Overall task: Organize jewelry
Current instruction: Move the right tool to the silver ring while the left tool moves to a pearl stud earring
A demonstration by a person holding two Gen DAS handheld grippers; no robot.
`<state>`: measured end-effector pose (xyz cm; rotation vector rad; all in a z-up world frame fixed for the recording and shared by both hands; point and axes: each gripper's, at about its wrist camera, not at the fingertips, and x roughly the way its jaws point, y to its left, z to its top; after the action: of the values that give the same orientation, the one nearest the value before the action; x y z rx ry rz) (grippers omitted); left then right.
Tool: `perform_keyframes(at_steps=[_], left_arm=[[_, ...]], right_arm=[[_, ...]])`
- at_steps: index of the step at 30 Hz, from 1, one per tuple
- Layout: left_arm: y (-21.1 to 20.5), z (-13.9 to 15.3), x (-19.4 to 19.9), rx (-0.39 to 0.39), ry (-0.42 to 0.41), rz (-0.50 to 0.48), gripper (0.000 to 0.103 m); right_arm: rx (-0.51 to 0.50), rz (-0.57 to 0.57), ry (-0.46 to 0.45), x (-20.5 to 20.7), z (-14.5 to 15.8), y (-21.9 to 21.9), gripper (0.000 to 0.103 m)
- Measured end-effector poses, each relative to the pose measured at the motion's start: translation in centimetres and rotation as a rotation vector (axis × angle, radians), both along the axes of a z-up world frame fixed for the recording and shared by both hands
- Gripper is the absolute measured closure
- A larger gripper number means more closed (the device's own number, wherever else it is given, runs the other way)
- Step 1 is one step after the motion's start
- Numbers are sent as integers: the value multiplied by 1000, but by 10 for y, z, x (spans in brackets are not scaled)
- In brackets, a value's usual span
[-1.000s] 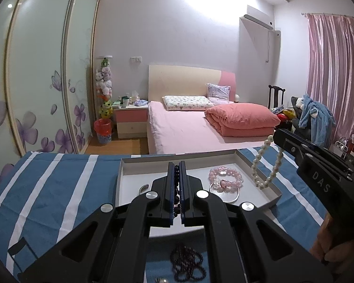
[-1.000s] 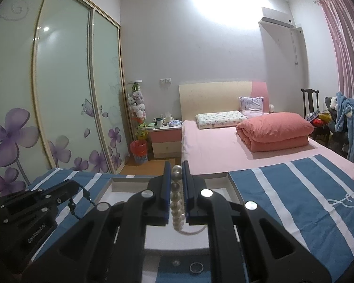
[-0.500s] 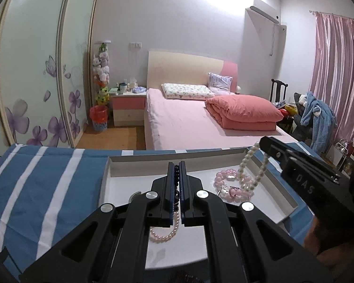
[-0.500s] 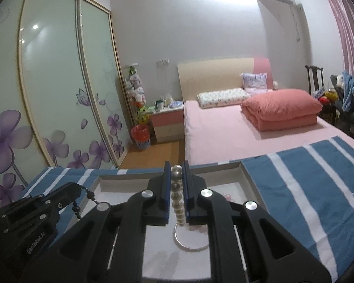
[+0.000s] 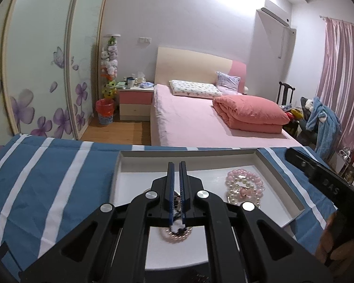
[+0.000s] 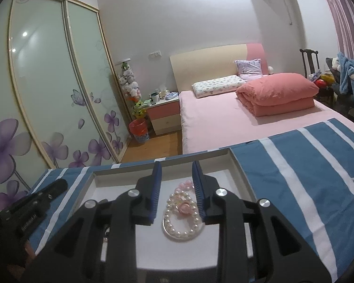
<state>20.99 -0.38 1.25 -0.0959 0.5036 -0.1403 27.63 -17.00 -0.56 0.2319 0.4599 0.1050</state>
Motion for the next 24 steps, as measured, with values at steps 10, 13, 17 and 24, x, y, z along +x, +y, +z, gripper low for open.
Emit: perform_keyframes(at_steps=[10,13,17,24], left_arm=[[21,1,-38,12,20,17,98],[29,-8,-52,23,57,14,98],[38,-18,-65,38,103,17,65],[40,-32,-79,77,150,-15,55]], right_arm=[[-37,15,43,-42,-4,3,75],[-64,33,102,-53,-16,3,75],[-94,75,200,-64,-36,5,75],[-136,136,346,-72,-71,15,68]])
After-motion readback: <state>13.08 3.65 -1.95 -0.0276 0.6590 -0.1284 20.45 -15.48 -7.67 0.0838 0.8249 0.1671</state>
